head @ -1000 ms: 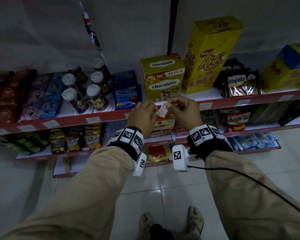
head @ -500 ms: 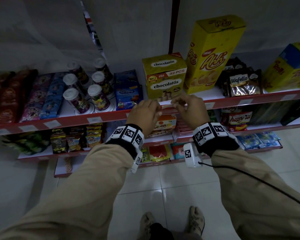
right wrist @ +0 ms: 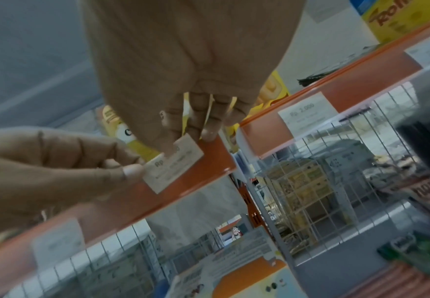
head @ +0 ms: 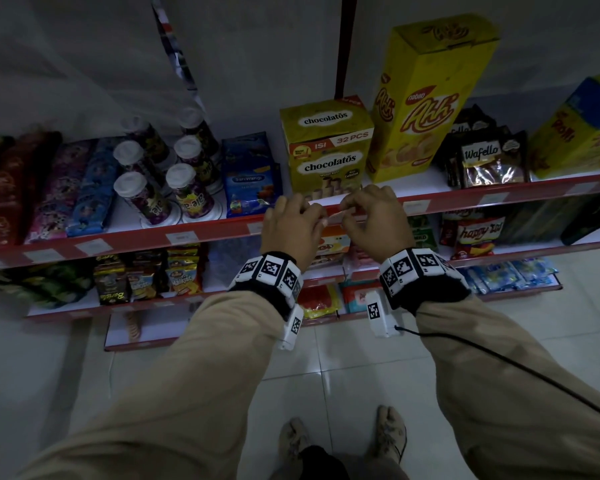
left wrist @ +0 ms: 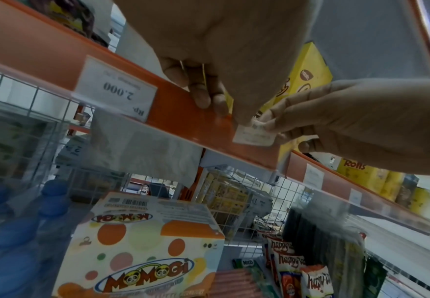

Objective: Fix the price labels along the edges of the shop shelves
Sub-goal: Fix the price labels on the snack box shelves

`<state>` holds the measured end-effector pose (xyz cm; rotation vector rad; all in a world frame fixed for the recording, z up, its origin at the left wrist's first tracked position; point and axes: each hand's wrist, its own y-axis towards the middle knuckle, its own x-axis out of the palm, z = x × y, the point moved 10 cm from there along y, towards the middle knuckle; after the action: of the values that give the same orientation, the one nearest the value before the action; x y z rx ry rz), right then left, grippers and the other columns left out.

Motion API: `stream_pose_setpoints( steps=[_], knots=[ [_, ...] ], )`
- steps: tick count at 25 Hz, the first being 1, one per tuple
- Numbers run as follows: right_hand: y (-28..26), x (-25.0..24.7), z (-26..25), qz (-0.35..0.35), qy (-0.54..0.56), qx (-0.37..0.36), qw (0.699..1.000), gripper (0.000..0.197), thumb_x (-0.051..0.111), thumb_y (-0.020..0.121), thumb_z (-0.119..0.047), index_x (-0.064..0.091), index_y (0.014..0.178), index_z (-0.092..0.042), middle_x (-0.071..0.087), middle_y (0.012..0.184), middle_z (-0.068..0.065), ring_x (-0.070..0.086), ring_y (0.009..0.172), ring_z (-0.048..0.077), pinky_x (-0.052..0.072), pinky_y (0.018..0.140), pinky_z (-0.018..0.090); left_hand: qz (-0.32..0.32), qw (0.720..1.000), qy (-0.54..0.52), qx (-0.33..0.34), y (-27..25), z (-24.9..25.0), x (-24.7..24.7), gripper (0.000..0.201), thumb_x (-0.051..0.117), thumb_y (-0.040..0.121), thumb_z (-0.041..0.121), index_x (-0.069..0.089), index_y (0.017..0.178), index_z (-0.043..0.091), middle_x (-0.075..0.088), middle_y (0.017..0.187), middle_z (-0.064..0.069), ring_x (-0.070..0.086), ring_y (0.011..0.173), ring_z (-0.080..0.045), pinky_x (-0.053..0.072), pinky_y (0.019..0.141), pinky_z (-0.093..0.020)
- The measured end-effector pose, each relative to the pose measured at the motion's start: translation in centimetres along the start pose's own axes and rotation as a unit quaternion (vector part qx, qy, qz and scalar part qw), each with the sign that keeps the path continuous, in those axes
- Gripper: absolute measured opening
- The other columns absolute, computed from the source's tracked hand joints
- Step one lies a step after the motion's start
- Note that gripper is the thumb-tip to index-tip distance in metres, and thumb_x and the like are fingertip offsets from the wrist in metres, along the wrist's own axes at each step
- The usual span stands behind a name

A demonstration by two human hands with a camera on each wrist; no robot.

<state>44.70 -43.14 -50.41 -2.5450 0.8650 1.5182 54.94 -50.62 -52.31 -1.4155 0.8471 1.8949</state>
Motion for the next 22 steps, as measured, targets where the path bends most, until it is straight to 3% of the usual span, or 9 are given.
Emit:
stream_pose_setpoints(
  steps=[2,8,12,22],
  knots=[
    [-0.2,0.3,-0.2,-0.027,-0.039,-0.019,0.999,0.024,0.064,0.08,-0.021,0.066,0.102,-0.012,0.061,0.105,0.011,0.05,0.101,0.033,0.044,0.082,0.043,0.005,1.0,0.025,0.004,0.1,0.1,0.0,0.026,0.045,0.097,0.035,0.061,0.113,0.021,0.05,0.113,-0.004,0.042,0.106,-0.027,0.031,0.086,-0.039],
    [-0.4,1.4,0.2,-0.089,-0.146,-0.011,0.985,0.019,0.056,0.092,-0.025,0.065,0.107,-0.017,0.055,0.113,0.009,0.045,0.11,0.032,0.037,0.09,0.042,-0.006,0.997,0.079,0.021,0.3,0.2,0.3,0.026,0.04,0.1,0.029,0.059,0.115,0.018,0.051,0.116,-0.007,0.043,0.105,-0.029,0.028,0.086,-0.041],
    [-0.4,1.4,0.1,-0.087,-0.173,-0.015,0.981,0.02,0.052,0.093,-0.02,0.062,0.109,-0.016,0.057,0.112,0.009,0.046,0.108,0.032,0.036,0.086,0.041,-0.005,0.996,0.083,0.026,0.4,0.3,0.1,0.021,0.048,0.094,0.017,0.058,0.112,0.018,0.051,0.113,-0.008,0.044,0.102,-0.029,0.028,0.084,-0.041],
    [-0.5,1.2,0.3,-0.086,-0.165,0.011,0.983,0.023,0.055,0.09,-0.018,0.061,0.112,-0.015,0.057,0.113,0.011,0.046,0.109,0.033,0.037,0.085,0.041,0.026,0.998,0.048,0.039,0.2,0.2,-0.8,0.021,0.045,0.096,0.022,0.059,0.112,0.02,0.055,0.116,-0.004,0.047,0.104,-0.028,0.03,0.087,-0.04]
  ],
)
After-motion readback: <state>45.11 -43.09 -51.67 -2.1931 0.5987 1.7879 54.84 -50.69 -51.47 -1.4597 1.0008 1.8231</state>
